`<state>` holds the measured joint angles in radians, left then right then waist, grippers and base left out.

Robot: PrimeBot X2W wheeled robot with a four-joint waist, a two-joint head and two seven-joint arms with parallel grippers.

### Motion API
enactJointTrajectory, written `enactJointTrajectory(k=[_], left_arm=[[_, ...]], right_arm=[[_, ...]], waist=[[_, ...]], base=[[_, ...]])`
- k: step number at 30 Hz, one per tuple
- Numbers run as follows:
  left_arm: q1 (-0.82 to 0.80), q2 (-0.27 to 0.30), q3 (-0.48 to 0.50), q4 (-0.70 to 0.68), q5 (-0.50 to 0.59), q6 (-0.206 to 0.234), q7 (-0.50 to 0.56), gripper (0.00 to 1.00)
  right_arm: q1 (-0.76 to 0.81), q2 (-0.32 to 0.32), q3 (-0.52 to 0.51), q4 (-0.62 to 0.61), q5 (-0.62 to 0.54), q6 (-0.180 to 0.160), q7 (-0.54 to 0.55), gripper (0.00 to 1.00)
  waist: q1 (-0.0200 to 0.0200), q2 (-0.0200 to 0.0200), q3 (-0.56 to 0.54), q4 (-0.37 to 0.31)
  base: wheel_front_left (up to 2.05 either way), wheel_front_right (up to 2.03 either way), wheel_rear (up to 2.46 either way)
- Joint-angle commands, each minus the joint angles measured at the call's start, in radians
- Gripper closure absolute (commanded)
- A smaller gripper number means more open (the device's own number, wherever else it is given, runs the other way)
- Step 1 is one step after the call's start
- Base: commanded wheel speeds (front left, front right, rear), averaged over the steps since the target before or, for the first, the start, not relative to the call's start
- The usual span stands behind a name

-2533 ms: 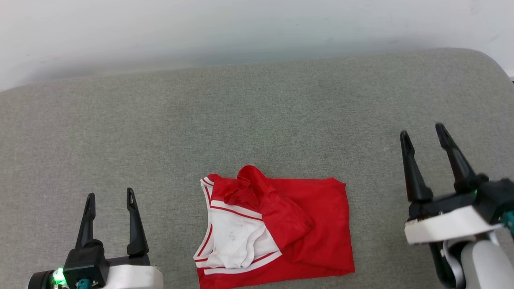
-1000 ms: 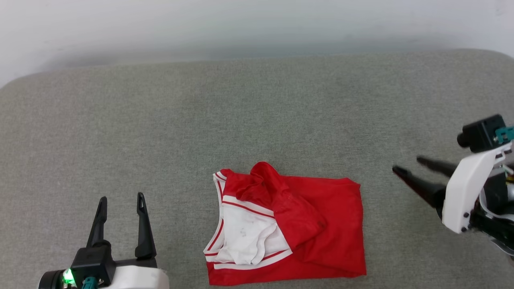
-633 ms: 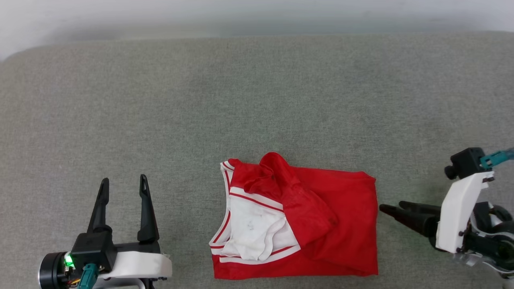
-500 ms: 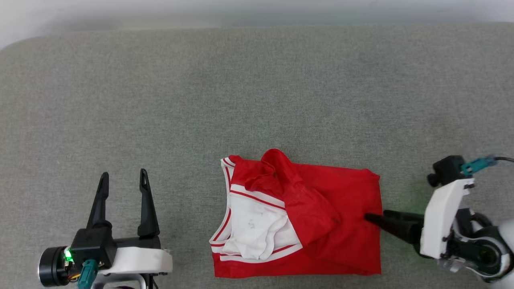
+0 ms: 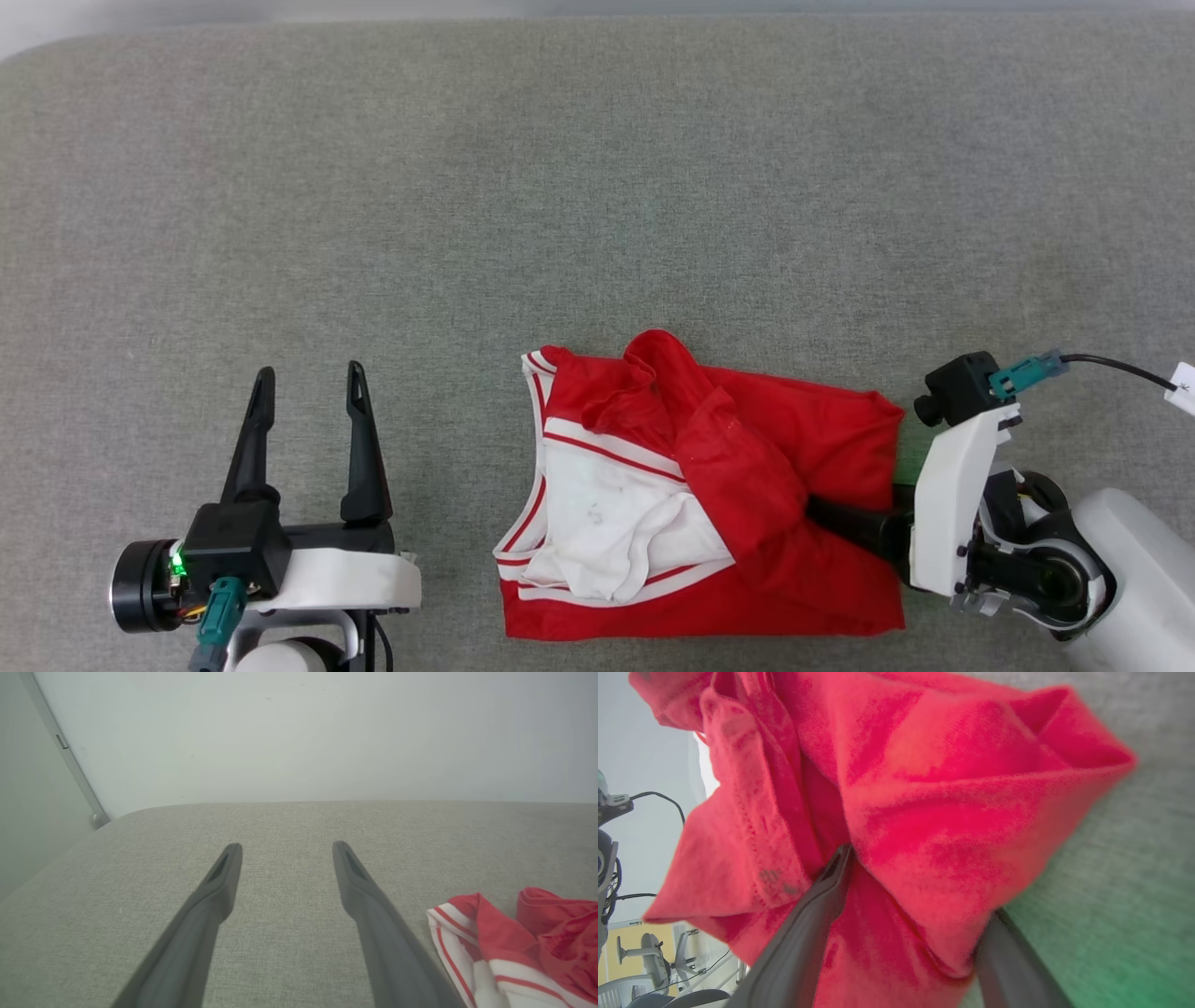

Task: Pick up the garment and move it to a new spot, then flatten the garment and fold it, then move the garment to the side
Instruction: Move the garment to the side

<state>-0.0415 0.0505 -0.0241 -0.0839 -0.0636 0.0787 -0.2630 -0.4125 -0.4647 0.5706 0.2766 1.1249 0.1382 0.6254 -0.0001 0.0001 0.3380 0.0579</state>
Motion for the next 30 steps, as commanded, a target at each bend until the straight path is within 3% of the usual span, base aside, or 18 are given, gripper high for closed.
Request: enactJointTrajectory(k=[1, 2, 15, 23, 30], left_arm=[[-0.007, -0.001, -0.004, 0.005, -0.001, 0.002, -0.002, 0.00], [-0.004, 0.000, -0.004, 0.008, -0.002, 0.004, -0.002, 0.00], [0.073, 0.000, -0.006, 0.014, -0.012, 0.018, -0.002, 0.00], [0.108, 0.000, 0.016, -0.008, -0.024, 0.033, -0.002, 0.00], [0.093, 0.000, 0.040, -0.032, 0.000, 0.016, -0.002, 0.00]], right_arm=[[0.045, 0.032, 0.083, 0.059, -0.029, -0.013, 0.001, 0.88], [0.038, 0.028, 0.091, 0.056, -0.027, -0.013, -0.013, 1.00], [-0.126, -0.122, 0.213, -0.123, -0.081, -0.008, -0.164, 1.00], [-0.233, -0.231, 0.269, -0.252, -0.125, -0.008, -0.150, 1.00], [-0.317, -0.359, 0.270, -0.357, -0.162, -0.008, -0.124, 1.00]], waist=[[0.0001, -0.0001, -0.006, 0.003], [0.0001, -0.0001, -0.012, 0.004], [0.0001, -0.0001, -0.149, -0.034], [0.0001, -0.0001, -0.166, -0.135], [0.0001, -0.0001, -0.112, -0.261]], base=[[0.00, 0.00, 0.00], [0.00, 0.00, 0.00], [0.00, 0.00, 0.00], [0.00, 0.00, 0.00], [0.00, 0.00, 0.00]])
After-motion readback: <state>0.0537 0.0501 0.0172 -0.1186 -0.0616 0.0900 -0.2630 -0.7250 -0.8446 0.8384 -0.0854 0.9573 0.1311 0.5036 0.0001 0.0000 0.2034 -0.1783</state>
